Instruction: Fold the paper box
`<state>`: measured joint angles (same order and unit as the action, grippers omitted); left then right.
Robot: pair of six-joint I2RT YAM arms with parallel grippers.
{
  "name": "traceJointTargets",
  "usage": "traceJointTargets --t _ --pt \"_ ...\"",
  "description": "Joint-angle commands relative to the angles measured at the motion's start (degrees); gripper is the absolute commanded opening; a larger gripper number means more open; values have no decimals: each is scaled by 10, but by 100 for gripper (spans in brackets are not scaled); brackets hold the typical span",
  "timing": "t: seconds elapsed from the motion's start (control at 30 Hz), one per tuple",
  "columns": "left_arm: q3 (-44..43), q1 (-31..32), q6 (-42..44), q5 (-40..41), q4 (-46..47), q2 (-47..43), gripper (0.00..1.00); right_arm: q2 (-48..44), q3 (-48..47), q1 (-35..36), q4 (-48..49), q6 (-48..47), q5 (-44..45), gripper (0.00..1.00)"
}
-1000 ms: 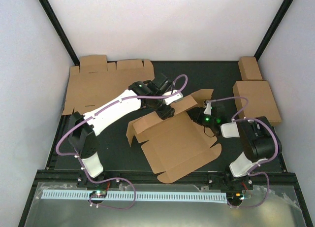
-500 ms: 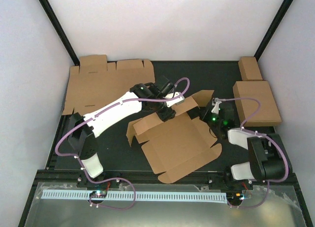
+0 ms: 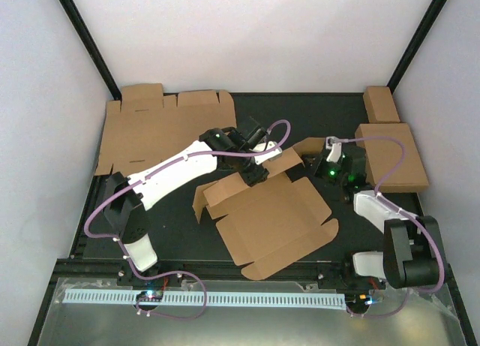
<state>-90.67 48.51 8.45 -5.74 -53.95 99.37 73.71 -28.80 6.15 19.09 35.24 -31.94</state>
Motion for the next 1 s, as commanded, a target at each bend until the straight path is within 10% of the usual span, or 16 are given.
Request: traceJointTargets --t 0.0,0.5,0.97 --pt "11 11 -14 -32 -76 36 56 8 6 17 24 -11 -82 2" --pt "-8 14 -13 -36 -81 43 55 18 29 33 140 78 -137 2" --pt "-5 33 -21 5 -85 42 54 27 27 32 38 20 -26 2"
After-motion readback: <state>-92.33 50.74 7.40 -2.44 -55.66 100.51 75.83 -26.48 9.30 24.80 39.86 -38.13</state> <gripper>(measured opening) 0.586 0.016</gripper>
